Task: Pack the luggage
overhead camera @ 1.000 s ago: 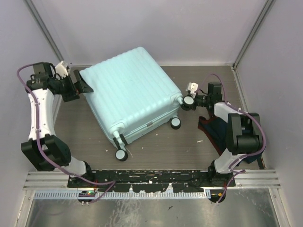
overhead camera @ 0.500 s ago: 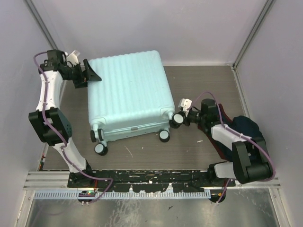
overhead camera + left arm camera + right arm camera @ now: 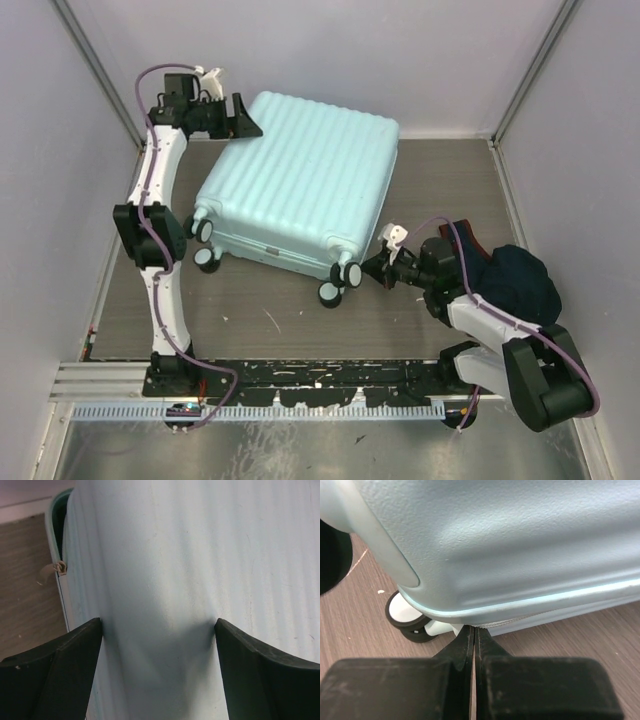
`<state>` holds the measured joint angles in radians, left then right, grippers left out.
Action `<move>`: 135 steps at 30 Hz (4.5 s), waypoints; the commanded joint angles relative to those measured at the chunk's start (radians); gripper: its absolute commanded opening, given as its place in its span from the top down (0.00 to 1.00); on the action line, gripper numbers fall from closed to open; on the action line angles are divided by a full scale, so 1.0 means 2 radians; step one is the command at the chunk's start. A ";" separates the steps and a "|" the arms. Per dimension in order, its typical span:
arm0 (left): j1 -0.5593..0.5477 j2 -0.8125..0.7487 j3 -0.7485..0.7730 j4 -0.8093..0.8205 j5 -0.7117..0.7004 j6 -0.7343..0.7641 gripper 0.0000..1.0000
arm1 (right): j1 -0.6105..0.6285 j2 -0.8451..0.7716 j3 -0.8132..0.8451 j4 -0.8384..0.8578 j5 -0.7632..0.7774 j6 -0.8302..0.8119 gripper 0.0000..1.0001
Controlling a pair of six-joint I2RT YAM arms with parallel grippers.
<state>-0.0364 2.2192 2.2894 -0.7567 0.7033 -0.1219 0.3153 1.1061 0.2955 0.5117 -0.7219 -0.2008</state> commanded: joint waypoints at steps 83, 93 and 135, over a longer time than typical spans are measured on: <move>-0.181 -0.510 -0.533 -0.233 -0.163 0.341 1.00 | 0.015 0.157 0.179 0.037 0.261 0.013 0.99; -0.181 -0.527 -0.539 -0.288 -0.155 0.438 1.00 | 0.004 0.055 0.095 -0.006 0.226 0.020 0.99; -0.004 -0.512 -0.550 -0.343 -0.222 0.767 1.00 | -0.186 -0.086 0.091 -0.229 0.012 -0.128 0.99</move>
<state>-0.1207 1.1534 1.2179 -1.3254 0.5377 1.2308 -0.0544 1.0149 0.4362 0.1638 -0.6750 -0.4194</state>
